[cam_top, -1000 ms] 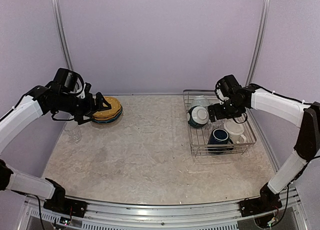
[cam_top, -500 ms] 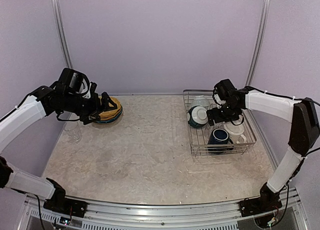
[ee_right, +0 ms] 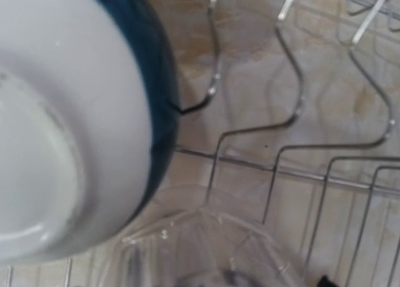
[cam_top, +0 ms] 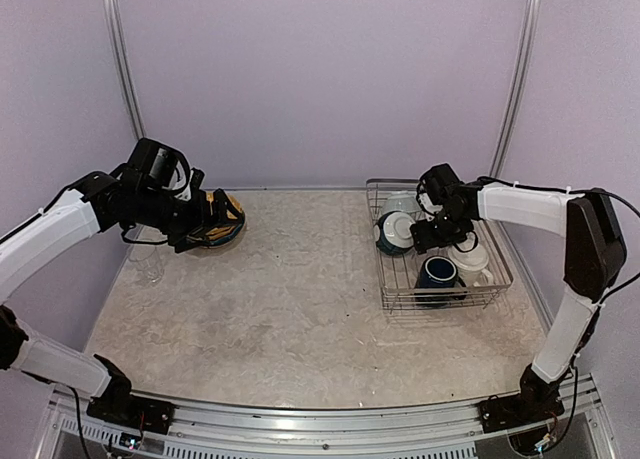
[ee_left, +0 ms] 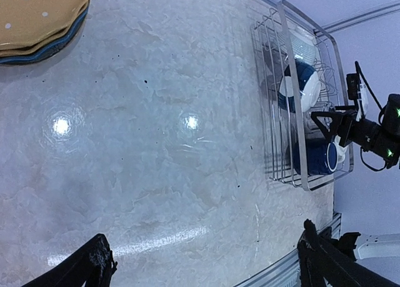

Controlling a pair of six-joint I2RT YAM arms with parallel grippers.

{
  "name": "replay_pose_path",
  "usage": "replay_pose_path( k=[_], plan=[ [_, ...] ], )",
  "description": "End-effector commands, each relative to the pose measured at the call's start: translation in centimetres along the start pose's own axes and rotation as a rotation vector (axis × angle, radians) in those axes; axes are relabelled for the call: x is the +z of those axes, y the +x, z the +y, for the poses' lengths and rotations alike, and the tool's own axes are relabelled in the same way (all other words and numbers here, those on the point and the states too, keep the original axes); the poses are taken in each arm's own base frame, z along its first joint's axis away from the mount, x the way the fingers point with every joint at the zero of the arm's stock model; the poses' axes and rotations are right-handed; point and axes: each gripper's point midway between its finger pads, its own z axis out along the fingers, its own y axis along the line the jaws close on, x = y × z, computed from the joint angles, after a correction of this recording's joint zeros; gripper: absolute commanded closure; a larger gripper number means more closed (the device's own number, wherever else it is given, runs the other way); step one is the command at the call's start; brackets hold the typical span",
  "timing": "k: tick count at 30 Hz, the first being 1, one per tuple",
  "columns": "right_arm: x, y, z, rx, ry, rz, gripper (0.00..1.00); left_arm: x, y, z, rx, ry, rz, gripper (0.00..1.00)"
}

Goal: Unload the mixed dishes from the dish rack
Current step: Grab the cup from the dish rack, then pass from the right arm to the left

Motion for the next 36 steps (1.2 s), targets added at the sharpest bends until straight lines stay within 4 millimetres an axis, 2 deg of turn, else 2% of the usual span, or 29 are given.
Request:
replay_pose_path(
  k=[1, 5, 12, 20, 24, 30, 36],
  plan=[
    [0.5, 0.8, -0.2, 0.003, -0.005, 0.045, 0.28, 0.0, -0.4, -0.7, 0.001, 0.002, -0.011, 0.01],
    [-1.2, -0.1, -0.6, 0.012, -0.001, 0.008, 0.34, 0.2, -0.3, -0.9, 0.004, 0.002, -0.004, 0.01],
    [-5.6, -2.4, -1.2, 0.036, -0.017, -0.091, 0.46, 1.0, -0.5, -1.6, 0.012, 0.014, 0.014, 0.01],
    [-10.3, -3.7, -0.5, 0.093, -0.137, -0.248, 0.54, 1.7, -0.4, -3.2, 0.021, 0.07, 0.042, 0.01],
    [-12.5, -4.5, 1.1, 0.146, -0.274, -0.337, 0.6, 1.9, -0.3, -4.8, 0.009, 0.154, 0.067, 0.01],
    [-16.3, -6.3, 5.2, 0.216, -0.599, -0.461, 0.64, 2.0, 0.1, -7.8, -0.019, 0.298, 0.111, 0.01],
    [-19.3, -7.2, 9.0, 0.271, -0.945, -0.529, 0.65, 1.5, 0.3, -12.2, -0.037, 0.525, 0.149, 0.01]
  ],
)
